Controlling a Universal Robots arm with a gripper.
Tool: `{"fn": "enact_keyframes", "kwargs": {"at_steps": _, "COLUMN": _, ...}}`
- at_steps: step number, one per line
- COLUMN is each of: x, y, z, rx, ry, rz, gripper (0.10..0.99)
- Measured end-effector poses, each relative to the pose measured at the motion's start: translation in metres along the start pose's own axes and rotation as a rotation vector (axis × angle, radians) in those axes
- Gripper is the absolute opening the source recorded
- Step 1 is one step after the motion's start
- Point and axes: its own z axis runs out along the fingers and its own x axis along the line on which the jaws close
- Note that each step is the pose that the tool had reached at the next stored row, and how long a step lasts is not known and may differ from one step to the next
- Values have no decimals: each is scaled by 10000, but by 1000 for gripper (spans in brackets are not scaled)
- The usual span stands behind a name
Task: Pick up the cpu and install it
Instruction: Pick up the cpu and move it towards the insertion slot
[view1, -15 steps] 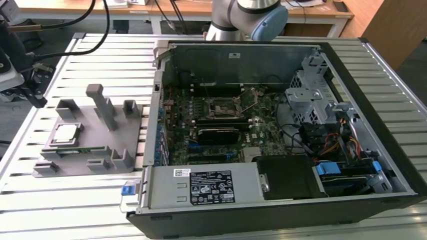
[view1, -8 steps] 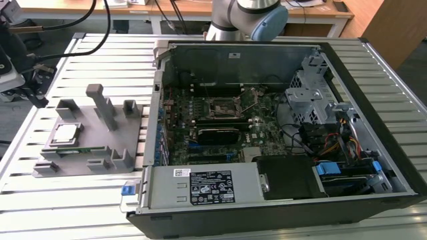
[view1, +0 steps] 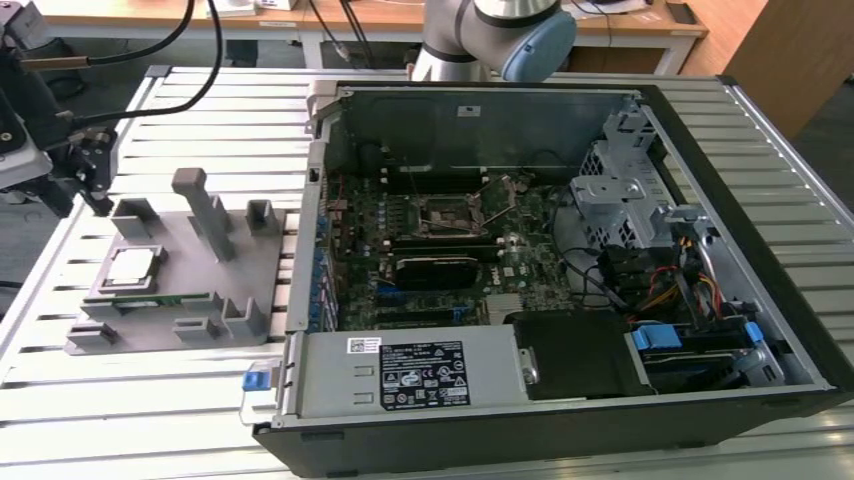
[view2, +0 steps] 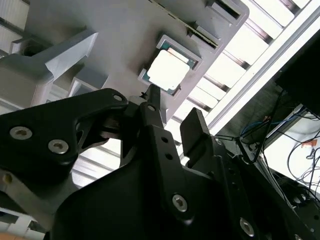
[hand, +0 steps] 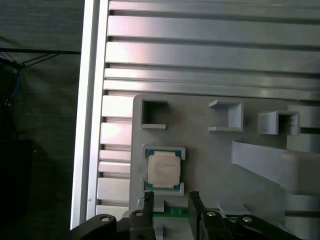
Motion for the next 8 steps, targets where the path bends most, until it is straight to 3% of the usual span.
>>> {"fn": "enact_keyframes", "kwargs": {"at_steps": 1, "x": 0, "y": 0, "z": 8, "rx": 1, "ry": 0, "rz": 8, "gripper": 408}}
{"fn": "enact_keyframes", "kwargs": {"at_steps": 2, "x": 0, "y": 0, "z": 16, "rx": 1, "ry": 1, "rz": 15, "gripper": 408}}
{"fn": "enact_keyframes", "kwargs": {"at_steps": 5, "x": -1, "y": 0, "z": 39, "rx": 0, "ry": 0, "rz": 26, "gripper": 580}}
{"fn": "enact_keyframes", "kwargs": {"at_steps": 7, "x": -1, "y": -1, "z": 54, "rx": 0, "ry": 0, "rz": 29, "gripper": 580}}
{"fn": "enact_keyframes", "kwargs": {"at_steps": 8, "x": -1, "y": -1, "z": 62, "rx": 0, "ry": 0, "rz": 29, "gripper": 647}}
